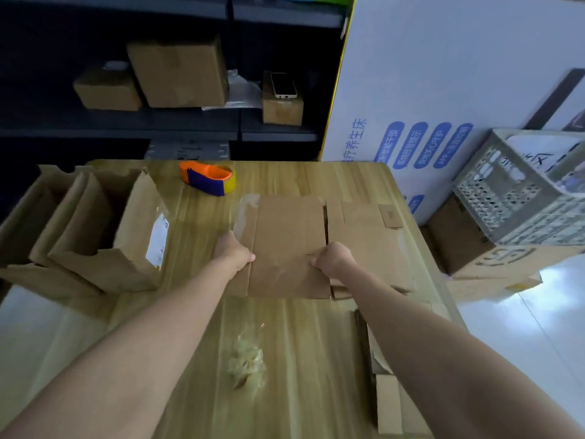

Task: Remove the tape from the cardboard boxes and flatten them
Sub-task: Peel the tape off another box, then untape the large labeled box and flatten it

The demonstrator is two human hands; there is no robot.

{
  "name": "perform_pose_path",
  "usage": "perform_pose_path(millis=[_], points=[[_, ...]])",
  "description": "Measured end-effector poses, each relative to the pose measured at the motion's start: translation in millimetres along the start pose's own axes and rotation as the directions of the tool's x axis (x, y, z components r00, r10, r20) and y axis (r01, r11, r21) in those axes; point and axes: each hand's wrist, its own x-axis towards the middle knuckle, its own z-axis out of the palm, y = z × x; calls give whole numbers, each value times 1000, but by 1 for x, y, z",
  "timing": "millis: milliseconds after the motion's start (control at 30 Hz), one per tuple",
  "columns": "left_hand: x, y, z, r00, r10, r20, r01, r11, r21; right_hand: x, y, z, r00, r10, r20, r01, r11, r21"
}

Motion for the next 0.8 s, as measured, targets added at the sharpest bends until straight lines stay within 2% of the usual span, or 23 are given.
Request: perform_pose_path(millis=[100,233,333,633,800], points=[[16,-1,13,1000,-13,-23,14,999,45,27,4,6,1000,-2,31,1,1000,31],[31,-9,32,998,-64,-29,66,995,74,54,14,19,998,-28,55,31,998,-54],[37,-18,46,995,-89,-43,93,990,108,70,22,30,997,-24,77,26,999,-34],[40,-12,59,996,-72,-60,85,961,262,80,23,32,999,6,32,-3,995,-101],[37,-5,42,999,-9,-32,20,926,376,68,5,22,995,-49,-86,30,977,-211]])
